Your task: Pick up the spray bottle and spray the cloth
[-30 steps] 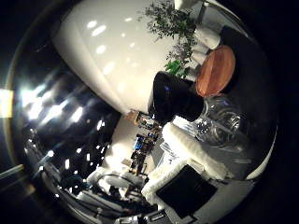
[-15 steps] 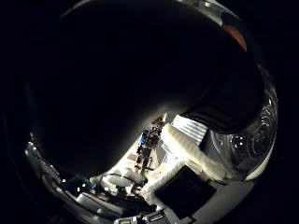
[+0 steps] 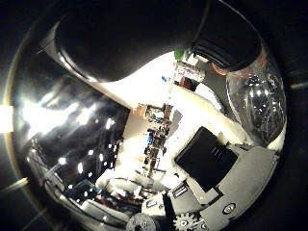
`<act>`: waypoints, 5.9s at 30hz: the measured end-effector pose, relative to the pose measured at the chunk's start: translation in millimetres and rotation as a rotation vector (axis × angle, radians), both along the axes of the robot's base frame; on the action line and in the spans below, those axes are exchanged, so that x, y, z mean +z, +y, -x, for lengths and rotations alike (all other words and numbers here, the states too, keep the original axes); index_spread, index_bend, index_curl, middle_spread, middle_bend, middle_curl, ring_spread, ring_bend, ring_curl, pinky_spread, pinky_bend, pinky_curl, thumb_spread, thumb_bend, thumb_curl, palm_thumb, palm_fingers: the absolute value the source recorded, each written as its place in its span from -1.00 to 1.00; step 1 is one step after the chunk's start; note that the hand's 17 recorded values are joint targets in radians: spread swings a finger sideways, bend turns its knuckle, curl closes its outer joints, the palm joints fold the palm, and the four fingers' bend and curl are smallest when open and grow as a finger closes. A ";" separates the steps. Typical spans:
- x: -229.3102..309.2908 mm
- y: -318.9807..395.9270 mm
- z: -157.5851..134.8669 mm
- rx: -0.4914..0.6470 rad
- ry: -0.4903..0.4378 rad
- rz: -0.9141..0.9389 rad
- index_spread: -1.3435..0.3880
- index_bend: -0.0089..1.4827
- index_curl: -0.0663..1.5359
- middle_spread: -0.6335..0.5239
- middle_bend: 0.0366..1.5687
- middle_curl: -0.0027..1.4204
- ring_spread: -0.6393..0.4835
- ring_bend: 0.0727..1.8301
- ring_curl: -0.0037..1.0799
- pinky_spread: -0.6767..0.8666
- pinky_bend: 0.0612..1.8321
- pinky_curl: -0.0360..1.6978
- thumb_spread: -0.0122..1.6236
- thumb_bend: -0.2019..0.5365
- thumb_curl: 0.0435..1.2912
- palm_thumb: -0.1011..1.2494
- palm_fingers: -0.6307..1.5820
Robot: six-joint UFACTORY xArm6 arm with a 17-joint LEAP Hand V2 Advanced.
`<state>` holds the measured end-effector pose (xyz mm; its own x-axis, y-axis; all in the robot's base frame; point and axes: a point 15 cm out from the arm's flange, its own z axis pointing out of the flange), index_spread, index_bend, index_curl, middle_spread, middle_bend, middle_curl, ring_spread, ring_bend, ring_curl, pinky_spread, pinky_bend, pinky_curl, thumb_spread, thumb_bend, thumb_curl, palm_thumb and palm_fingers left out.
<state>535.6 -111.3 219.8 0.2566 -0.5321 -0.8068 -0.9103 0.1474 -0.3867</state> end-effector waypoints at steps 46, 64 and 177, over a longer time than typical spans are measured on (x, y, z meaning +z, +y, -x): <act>131.4 44.3 88.2 0.181 0.034 0.076 0.29 0.55 0.14 -0.13 0.71 0.06 -0.26 0.49 0.33 -0.40 0.30 0.17 0.21 -0.49 0.01 0.66 0.57; 170.6 90.0 144.3 0.363 0.324 0.352 0.30 0.62 0.07 -0.12 0.76 0.01 -0.27 0.44 0.48 -0.38 0.19 0.42 0.21 -0.49 0.09 0.59 0.57; 282.5 388.6 133.9 0.702 0.211 0.051 0.30 0.59 0.06 -0.14 0.73 0.04 -0.31 0.40 0.60 -0.42 0.14 0.57 0.43 -0.48 -0.02 0.63 0.57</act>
<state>401.6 277.2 502.3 0.3929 -0.3373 -0.8555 -0.8396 -0.5111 -0.1840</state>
